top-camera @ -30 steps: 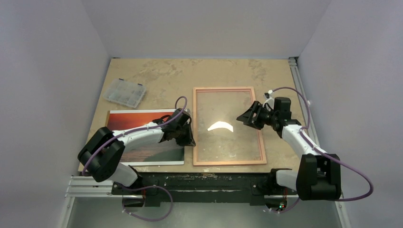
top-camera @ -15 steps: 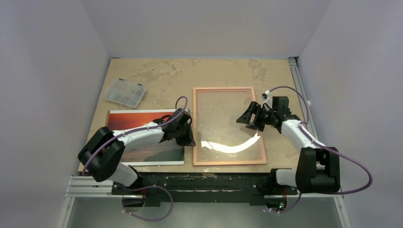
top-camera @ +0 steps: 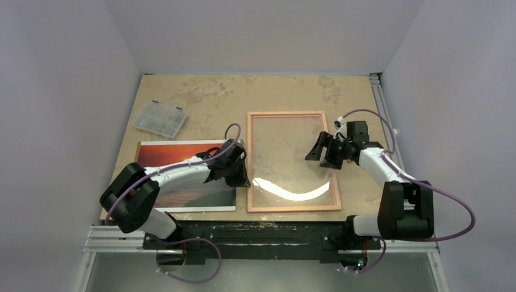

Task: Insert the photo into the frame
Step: Place the photo frame item in the photo frame.

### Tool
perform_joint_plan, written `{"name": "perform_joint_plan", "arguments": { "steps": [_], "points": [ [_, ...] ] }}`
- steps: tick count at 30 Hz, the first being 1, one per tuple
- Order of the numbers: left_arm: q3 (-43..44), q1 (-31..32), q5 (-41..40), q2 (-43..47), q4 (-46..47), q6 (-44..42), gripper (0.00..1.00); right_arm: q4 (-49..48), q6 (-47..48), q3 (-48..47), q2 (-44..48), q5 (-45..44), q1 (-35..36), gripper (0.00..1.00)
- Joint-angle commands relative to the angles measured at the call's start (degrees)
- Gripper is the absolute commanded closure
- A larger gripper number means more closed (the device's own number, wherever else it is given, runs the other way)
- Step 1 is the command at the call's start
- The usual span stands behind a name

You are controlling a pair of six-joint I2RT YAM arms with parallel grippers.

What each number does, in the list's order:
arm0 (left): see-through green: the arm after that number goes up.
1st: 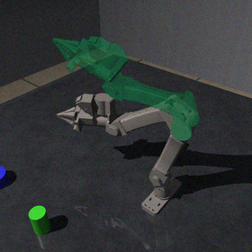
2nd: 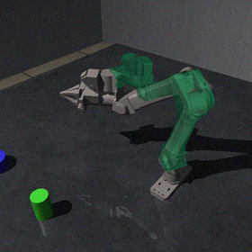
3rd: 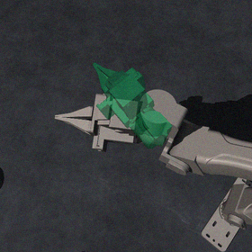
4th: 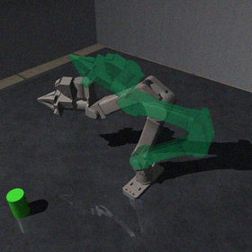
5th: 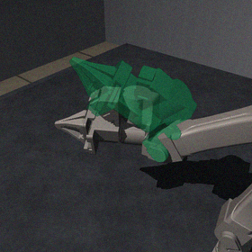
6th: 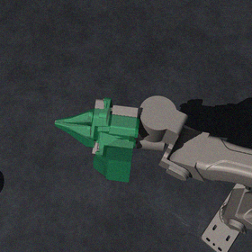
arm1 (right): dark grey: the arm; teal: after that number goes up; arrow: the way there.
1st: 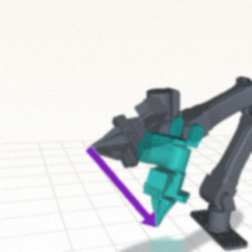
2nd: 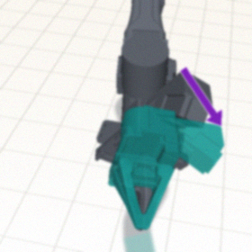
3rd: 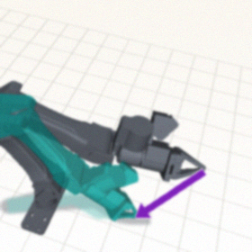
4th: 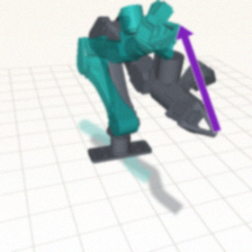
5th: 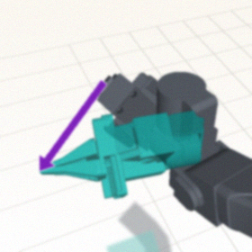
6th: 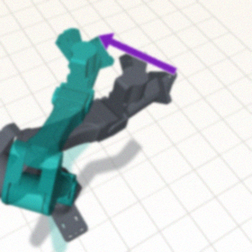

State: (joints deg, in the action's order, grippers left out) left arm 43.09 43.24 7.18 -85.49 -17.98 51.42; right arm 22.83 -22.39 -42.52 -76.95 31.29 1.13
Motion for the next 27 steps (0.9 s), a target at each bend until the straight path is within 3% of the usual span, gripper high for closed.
{"name": "perform_joint_plan", "arguments": {
  "steps": [1, 27],
  "points": [
    [-2.8, 3.1, -1.4, -6.0, -0.3, -0.9, 1.00, 0.9, 2.0, -2.0, -0.3, -2.6, 0.2, 0.24],
    [-1.9, 4.0, -2.2, -6.0, -1.1, -0.6, 1.00, 1.7, 3.4, 0.5, 0.7, -12.9, 0.8, 0.20]
  ]
}}
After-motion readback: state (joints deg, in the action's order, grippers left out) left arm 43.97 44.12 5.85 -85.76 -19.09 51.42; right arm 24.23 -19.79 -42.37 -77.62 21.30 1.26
